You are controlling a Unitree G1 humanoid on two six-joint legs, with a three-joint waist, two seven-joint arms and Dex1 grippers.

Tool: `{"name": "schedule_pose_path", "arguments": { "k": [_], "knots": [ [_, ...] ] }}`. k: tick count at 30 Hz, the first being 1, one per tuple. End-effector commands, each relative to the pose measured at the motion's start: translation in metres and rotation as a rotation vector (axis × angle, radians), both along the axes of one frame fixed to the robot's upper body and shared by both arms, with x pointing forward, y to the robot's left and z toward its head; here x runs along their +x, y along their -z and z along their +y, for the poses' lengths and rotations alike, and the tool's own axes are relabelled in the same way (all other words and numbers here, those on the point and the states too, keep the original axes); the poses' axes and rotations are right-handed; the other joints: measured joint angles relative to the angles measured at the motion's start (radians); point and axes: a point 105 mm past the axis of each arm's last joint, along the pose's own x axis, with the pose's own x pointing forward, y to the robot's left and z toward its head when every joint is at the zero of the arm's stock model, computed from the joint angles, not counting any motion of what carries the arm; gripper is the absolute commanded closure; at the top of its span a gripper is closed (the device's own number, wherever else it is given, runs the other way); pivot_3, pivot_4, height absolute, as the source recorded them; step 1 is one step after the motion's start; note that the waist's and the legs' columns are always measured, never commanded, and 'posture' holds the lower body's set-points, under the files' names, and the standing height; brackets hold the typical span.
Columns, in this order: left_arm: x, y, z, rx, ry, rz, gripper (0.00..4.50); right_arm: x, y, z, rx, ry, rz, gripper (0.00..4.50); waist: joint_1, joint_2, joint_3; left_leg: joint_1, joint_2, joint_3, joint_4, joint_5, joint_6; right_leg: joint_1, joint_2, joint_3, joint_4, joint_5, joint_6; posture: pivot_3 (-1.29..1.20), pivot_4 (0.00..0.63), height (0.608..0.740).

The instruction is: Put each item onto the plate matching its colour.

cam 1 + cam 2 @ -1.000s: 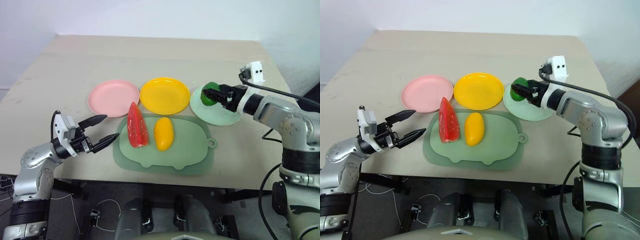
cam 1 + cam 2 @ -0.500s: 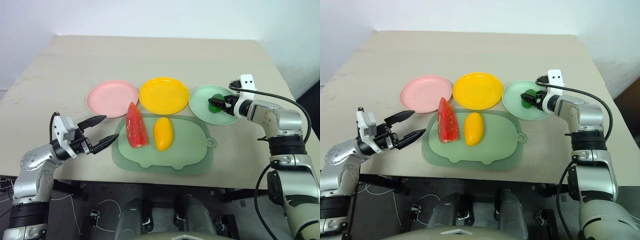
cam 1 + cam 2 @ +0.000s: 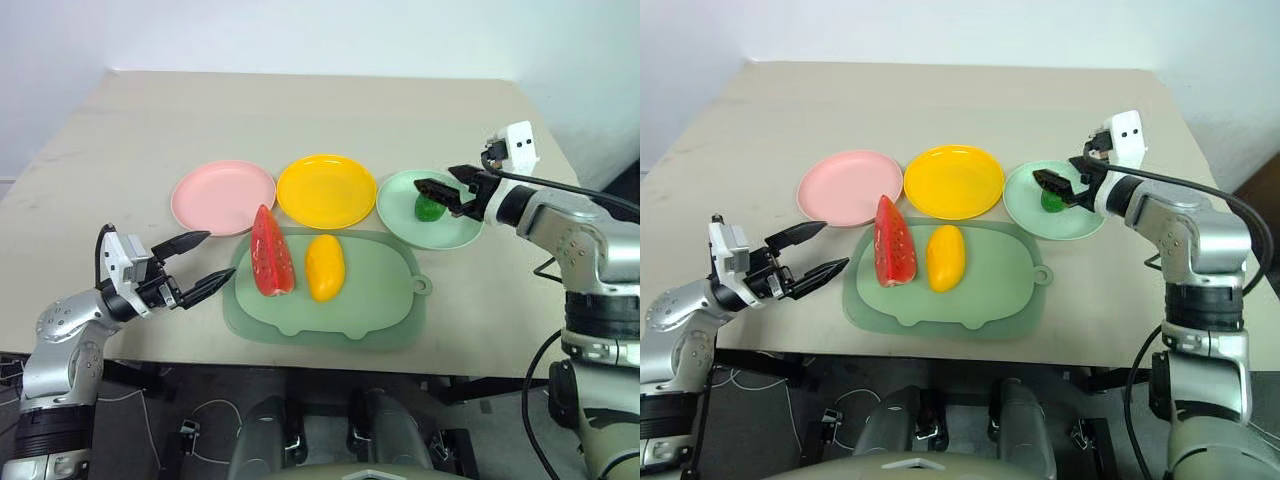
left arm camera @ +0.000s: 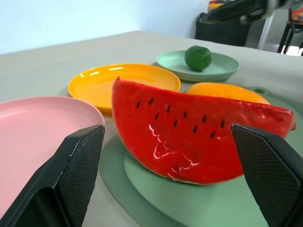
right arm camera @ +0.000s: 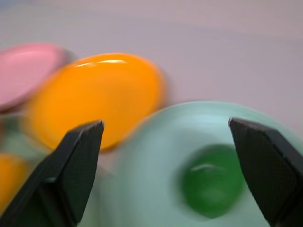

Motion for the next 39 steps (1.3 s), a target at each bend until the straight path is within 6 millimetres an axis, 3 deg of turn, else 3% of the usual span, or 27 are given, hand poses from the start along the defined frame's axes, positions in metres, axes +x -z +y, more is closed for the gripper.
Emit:
{"name": "schedule_pose_path", "arguments": {
  "k": [1,7,11,27,36,39],
  "knots": [
    [-0.001,-0.011,0.003,0.009,-0.006,-0.044,0.00,-0.025,-0.005,0.035,0.044,-0.117,-0.002,0.03,0.001,0.000,0.000,0.000,0.000,0.000,0.000,0.000,0.000,0.000,0.000,0.000,0.000,0.000,0.000,0.00,0.150,0.696],
    [0.000,-0.009,-0.001,0.005,0.004,-0.036,0.00,-0.045,0.022,0.076,0.107,-0.217,0.135,0.03,0.008,0.000,0.000,0.000,-0.001,0.000,0.000,0.000,0.000,0.000,0.000,0.000,-0.001,-0.002,-0.003,0.00,0.150,0.696],
    [0.002,-0.009,0.000,0.005,0.002,-0.040,0.00,-0.051,0.032,0.092,0.131,-0.244,0.194,0.03,0.005,0.000,0.000,-0.001,-0.001,0.000,-0.001,0.000,0.000,0.000,0.000,0.000,-0.002,-0.001,-0.003,0.00,0.150,0.696],
    [0.002,-0.007,-0.003,0.004,0.005,-0.036,0.00,-0.049,0.071,0.120,0.029,-0.242,0.388,0.03,0.002,0.000,0.000,0.000,-0.001,0.001,-0.004,0.001,-0.001,-0.002,0.000,0.000,-0.002,-0.001,-0.003,0.00,0.150,0.696],
    [0.001,-0.006,-0.004,0.003,0.001,-0.037,0.00,-0.039,0.075,0.124,-0.037,-0.224,0.397,0.03,0.002,0.000,0.000,-0.001,-0.001,0.002,-0.005,0.001,-0.002,-0.002,0.000,0.000,-0.002,-0.001,-0.003,0.00,0.150,0.696],
    [0.001,-0.006,-0.003,0.004,-0.002,-0.037,0.00,-0.037,0.072,0.123,-0.048,-0.222,0.372,0.61,0.002,0.000,0.000,-0.001,-0.001,0.002,-0.006,0.001,-0.002,-0.003,0.000,0.001,-0.002,-0.001,-0.002,0.00,0.150,0.696]
  ]
}}
